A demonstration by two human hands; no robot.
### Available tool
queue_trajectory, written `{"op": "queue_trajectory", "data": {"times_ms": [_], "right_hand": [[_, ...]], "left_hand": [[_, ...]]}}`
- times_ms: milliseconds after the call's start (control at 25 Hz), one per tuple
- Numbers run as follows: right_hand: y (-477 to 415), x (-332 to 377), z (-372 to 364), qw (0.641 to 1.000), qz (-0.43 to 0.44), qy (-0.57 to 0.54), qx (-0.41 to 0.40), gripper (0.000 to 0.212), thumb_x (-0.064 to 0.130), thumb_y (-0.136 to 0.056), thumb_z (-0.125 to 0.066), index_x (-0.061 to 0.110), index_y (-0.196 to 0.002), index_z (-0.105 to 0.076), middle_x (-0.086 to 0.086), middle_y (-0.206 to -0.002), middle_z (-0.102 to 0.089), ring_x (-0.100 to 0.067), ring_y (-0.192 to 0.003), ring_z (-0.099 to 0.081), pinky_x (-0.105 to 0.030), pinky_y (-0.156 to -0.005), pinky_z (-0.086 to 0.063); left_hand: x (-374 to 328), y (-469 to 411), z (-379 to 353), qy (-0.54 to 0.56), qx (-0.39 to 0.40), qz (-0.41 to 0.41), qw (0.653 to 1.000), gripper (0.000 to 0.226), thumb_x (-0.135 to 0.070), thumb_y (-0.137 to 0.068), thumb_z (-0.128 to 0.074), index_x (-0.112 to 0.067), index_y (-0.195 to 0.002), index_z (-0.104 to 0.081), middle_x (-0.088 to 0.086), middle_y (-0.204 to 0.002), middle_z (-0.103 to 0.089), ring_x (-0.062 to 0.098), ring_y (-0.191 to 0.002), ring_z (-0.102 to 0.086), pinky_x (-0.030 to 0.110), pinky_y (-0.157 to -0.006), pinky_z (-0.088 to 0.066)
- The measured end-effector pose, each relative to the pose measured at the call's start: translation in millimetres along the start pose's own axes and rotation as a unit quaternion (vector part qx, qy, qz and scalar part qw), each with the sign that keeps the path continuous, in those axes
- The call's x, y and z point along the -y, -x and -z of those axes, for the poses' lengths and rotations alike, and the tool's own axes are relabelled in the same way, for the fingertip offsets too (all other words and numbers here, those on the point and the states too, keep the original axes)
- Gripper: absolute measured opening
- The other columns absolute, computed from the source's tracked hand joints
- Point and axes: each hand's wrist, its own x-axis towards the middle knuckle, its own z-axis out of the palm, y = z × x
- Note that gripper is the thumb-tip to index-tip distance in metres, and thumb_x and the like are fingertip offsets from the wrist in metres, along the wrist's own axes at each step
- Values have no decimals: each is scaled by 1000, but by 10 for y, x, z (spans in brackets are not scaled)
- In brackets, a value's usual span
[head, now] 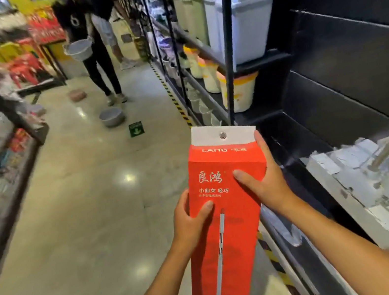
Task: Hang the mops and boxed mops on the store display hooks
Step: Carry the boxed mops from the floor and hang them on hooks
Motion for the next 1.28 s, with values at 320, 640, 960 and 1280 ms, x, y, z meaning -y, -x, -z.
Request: {"op": "queue_trajectory", "data": {"times_ms": [320, 640, 960, 1280], "right_hand": [[-1537, -355, -810, 997, 9, -11, 70, 110, 48, -76, -80, 33, -162, -14, 21, -133, -62, 7, -115, -67, -10, -87, -53], [-2401, -835, -832, 998, -51, -13, -26, 111, 53, -72, -89, 53, -157, -18, 8, -142, -62, -19, -129, -64, -47, -103, -57], [-3305, -1440, -206, 989, -93, 84, -74, 124, 72, -66, -83, 41, -163, -11, 0, -150, -54, -15, -134, -58, -49, -105, -55], [-4269, -1590, 763, 979, -58, 131, -143, 122, 66, -68, -83, 46, -163, -9, 9, -155, -47, -7, -140, -51, -49, -112, -49]], "left_hand": [[178, -1370, 565, 0, -56, -14, 998, 72, -55, -70, -79, -23, -132, -61, -4, -119, -76, 16, -109, -74, 42, -96, -61], [412, -2933, 635, -82, 144, -12, 986, 93, -73, -72, -77, -28, -146, -44, -11, -133, -68, 10, -119, -69, 30, -97, -57], [539, -4339, -104, -174, 317, 0, 932, 78, -75, -79, -70, -34, -141, -47, -27, -129, -66, 2, -120, -66, 27, -99, -55], [255, -5371, -1277, -131, 331, 16, 934, 65, -52, -85, -75, -32, -140, -48, -29, -124, -69, 0, -117, -67, 17, -91, -55]]}}
